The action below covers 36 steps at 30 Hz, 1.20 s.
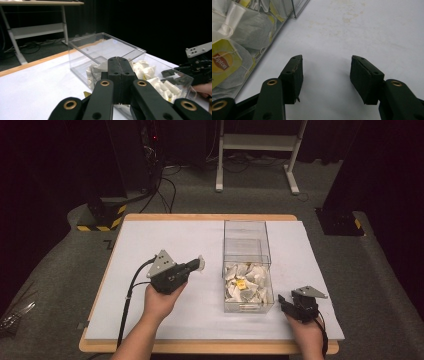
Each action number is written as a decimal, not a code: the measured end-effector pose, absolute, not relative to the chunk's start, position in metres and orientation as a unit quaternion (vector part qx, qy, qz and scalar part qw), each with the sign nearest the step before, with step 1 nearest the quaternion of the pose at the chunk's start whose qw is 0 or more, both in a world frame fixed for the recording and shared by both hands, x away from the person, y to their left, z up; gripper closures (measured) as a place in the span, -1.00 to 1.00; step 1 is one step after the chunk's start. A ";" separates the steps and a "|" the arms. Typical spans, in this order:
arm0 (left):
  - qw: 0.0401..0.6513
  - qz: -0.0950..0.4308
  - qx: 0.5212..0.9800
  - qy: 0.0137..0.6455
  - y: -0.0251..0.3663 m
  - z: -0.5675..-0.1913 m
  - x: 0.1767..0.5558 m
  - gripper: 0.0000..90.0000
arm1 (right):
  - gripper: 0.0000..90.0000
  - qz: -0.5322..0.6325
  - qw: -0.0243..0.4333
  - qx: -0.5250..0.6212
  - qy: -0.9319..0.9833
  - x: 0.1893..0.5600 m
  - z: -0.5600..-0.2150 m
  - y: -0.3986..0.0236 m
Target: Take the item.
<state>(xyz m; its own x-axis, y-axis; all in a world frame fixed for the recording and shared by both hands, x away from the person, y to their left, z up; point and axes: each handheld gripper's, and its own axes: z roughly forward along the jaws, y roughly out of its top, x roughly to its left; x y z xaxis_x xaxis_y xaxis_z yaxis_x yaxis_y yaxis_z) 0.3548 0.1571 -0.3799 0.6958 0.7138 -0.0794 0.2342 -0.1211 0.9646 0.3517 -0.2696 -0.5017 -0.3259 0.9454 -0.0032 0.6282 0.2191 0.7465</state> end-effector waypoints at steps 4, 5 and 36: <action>0.572 0.213 0.716 0.340 0.169 -0.379 0.355 1.00 | -0.02 0.332 0.241 0.528 0.744 0.351 -0.502 -0.270; 0.572 0.214 0.713 0.345 0.173 -0.379 0.355 1.00 | -0.02 0.332 0.241 0.528 0.743 0.352 -0.502 -0.270; 0.581 0.244 0.662 0.405 0.255 -0.383 0.346 1.00 | -0.02 0.326 0.244 0.528 0.745 0.351 -0.502 -0.268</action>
